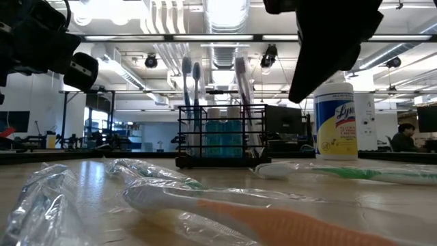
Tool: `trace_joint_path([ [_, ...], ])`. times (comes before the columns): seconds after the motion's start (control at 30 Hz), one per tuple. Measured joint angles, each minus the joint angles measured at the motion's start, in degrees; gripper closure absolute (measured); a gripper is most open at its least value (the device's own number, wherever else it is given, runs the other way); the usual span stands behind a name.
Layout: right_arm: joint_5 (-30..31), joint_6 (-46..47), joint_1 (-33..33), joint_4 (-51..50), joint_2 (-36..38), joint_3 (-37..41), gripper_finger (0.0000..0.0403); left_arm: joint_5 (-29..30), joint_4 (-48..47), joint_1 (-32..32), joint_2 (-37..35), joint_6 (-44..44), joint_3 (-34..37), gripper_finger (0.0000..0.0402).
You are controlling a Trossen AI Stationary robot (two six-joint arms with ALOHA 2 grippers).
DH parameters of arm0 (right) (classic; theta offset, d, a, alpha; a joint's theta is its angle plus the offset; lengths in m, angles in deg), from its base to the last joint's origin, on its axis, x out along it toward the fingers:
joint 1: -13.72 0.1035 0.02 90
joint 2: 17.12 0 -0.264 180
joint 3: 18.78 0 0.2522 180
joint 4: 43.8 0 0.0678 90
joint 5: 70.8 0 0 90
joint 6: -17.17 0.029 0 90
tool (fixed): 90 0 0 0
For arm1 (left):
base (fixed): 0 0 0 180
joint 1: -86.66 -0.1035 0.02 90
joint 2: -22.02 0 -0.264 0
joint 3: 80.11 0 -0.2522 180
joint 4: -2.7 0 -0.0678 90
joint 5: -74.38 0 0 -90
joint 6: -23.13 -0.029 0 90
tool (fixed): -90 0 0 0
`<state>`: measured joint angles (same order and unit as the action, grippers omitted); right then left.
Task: Pick & Place toothbrushing station
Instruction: Put the right green toothbrush into the black mesh organizer
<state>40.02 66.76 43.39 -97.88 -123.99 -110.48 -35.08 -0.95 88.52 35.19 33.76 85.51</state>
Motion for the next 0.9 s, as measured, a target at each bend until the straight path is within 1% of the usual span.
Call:
trace_joint_path([
  [0.13, -0.38, -0.06, 0.14, -0.17, 0.0, 1.07, 0.0392, 0.06, 0.02, 0.01, 0.0, 0.02, 0.0, 0.0388],
  [0.2, -1.95, 0.23, 0.17, -0.22, 0.0, 2.06, 0.0384, 0.16, 0.06, 0.01, 0.0, 0.04, 0.0, 0.0388],
  [0.27, -4.53, 0.74, 0.17, -0.58, 0.0, 3.13, 0.0369, 0.29, 0.12, 0.01, 0.0, 0.43, 0.0, 0.0388],
  [0.37, -6.17, 1.86, 0.2, -2.46, 0.0, 4.0, 0.034, 0.64, 0.27, 0.01, 0.0, 0.93, 0.0, 0.0388],
  [0.6, -6.38, 2.75, -0.13, -2.92, 0.0, 4.66, 0.0275, 0.69, 0.23, 0.0, 0.0, 1.4, 0.0, 0.0388],
  [0.77, -7.77, 3.83, -1.99, -2.73, -0.01, 5.37, 0.0243, 1.3, 0.2, 0.0, 0.0, 1.4, 0.0, 0.0388],
  [0.9, -8.64, 3.91, -3.73, -2.32, -0.02, 6.69, 0.0227, 1.74, 0.16, -0.01, 0.0, 1.4, 0.0, 0.0388],
])
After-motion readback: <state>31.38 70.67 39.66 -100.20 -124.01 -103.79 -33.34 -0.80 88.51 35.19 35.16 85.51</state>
